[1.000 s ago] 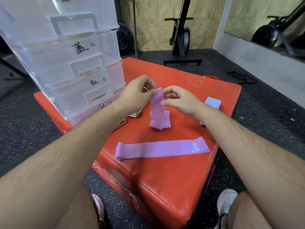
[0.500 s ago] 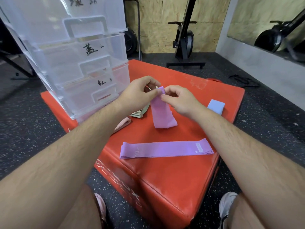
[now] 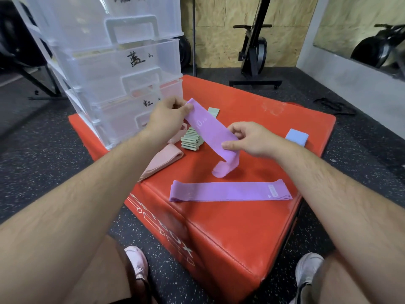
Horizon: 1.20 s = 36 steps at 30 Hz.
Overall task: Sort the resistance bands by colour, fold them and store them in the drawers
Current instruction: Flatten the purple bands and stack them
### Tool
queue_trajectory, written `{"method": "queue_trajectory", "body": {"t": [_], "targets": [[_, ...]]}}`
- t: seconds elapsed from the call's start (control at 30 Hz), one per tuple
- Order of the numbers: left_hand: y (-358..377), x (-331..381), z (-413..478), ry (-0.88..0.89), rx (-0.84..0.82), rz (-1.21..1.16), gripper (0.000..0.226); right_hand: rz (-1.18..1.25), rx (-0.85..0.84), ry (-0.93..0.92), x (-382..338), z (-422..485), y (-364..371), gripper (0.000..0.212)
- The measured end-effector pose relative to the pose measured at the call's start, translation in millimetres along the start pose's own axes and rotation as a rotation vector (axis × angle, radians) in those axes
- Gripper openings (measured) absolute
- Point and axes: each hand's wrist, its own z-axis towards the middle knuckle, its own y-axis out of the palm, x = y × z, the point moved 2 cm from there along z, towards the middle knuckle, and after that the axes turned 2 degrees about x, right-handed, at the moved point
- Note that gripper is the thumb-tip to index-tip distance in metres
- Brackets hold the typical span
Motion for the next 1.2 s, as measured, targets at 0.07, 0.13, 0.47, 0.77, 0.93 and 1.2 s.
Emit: {"method": "queue_trajectory", "body": {"t": [0.07,0.13,0.47,0.77,0.93,1.2], "targets": [[-10.7,-6.6,0.5,-0.064,0.032,-0.061,0.02,-0.089,-0.059,0.058,6.5,-7.2,-7.5,0.017],[-18.7,-12.6,-1.3,-0.121,0.049,-0.098,0.02,-0.116,-0.095,0.124,12.1,-15.5,-17.8,0.02],[-15.0,-48.0,-31.6,-0.291,0.042,-0.117,0.022,-0.245,-0.102,0.343,46.6,-58.4,-56.9,0.01],[-8.3,-74.4,-68.2,-0.376,-0.009,0.013,0.028,0.054,-0.022,0.493,67.7,-97.5,-50.2,0.017],[-4.9,-84.5,-83.8,-0.366,-0.039,0.084,0.013,0.043,-0.033,0.613,75.2,-110.1,-52.5,0.021],[2.3,-94.9,-95.6,-0.294,-0.126,0.229,0.019,-0.003,0.14,0.603,79.2,-109.1,-39.3,0.021]]}}
